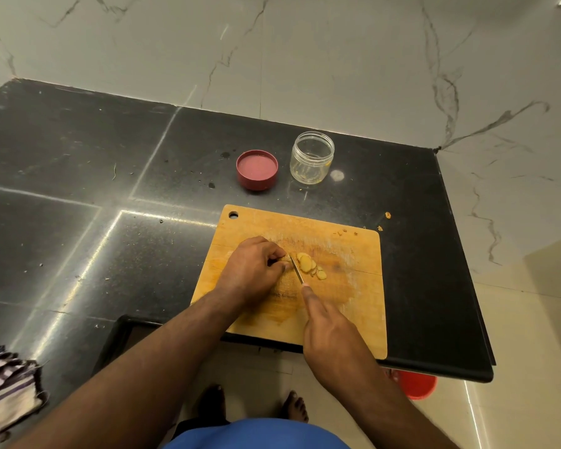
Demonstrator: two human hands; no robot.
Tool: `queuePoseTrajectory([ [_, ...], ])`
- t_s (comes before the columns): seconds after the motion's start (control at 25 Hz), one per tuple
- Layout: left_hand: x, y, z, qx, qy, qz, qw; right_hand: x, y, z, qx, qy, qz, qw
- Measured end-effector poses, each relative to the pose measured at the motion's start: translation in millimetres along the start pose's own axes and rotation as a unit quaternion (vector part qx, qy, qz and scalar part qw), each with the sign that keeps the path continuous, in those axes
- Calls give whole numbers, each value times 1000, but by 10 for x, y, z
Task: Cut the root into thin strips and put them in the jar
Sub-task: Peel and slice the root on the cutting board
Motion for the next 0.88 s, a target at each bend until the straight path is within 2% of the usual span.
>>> queuePoseTrajectory([
  [0.24, 5, 0, 0, 13, -9, 14, 1000, 48, -82, -110, -1, -5, -27, 1000],
  [0.4, 3, 9, 9, 5, -13, 26, 1000, 295, -126, -190, -33, 83, -52, 995],
  [0.52, 5, 10, 17, 3, -16, 30, 999, 357, -154, -115, -15, 102, -53, 993],
  [0.88, 21, 14, 17, 6, -27, 6, 1000, 131, 37, 125, 25, -21, -15, 999],
])
Point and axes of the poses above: each hand's wrist, its own y-axis towards the middle knuckle, its own x-axis out of the back of the hand, z = x × y, the point moved 8 cm from there along y, towards the middle knuckle, and after that the axes turned 3 degrees about x, right-handed, at the moved point
